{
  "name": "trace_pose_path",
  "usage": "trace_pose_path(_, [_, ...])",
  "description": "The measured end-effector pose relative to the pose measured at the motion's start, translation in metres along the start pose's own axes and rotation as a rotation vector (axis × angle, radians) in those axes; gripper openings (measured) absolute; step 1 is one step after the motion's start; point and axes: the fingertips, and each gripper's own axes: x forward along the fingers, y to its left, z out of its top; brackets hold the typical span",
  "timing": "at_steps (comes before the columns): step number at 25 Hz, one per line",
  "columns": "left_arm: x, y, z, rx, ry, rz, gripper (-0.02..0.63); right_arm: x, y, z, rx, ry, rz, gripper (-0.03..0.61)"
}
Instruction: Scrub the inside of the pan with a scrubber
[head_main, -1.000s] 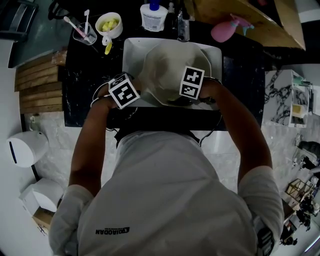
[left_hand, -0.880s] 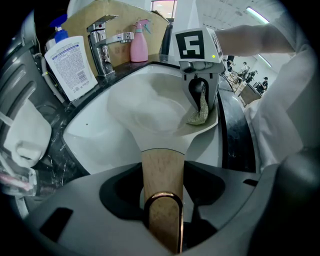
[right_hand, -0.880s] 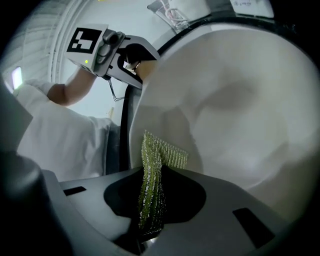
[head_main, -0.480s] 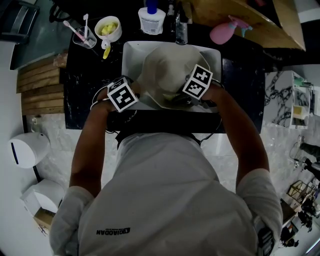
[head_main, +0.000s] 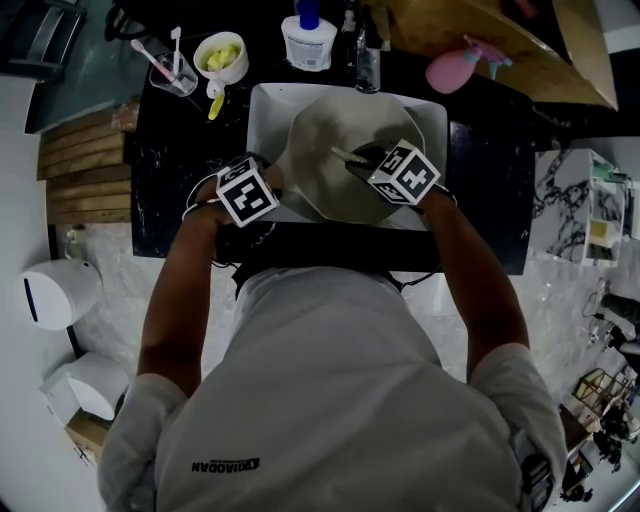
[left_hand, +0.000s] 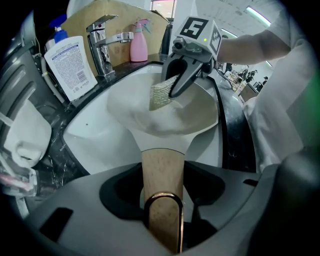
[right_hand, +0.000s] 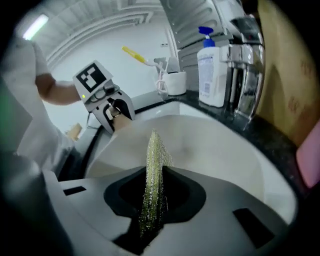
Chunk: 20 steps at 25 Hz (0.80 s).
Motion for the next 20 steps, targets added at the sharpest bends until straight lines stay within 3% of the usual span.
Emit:
trace_pose_path(6, [0.000,0.000,0.000,-0.003,0.001,-0.003,0.246,0.009,-0.036,0.029,-0.258,-0.001,-0.263,0.087])
trace_pose_path(10, [0.000,-0.001,-0.001,-0.004,0.003,-0.004,0.246,0.025,-0.056,0.029,-0.382,0.054,-0.378,0.087])
trace_pose_path(15, [0.000,0.000,-0.001,-0.004,0.007,0.000,0.245,0.051,-0.058,0.021,-0.543,0.157,-0.405,0.087])
trace_pose_path(20, [0.000,0.000,-0.001,-0.003,0.008,-0.001,0.245,0.067,-0.059,0.010,-0.537,0.189,-0.357,0.087])
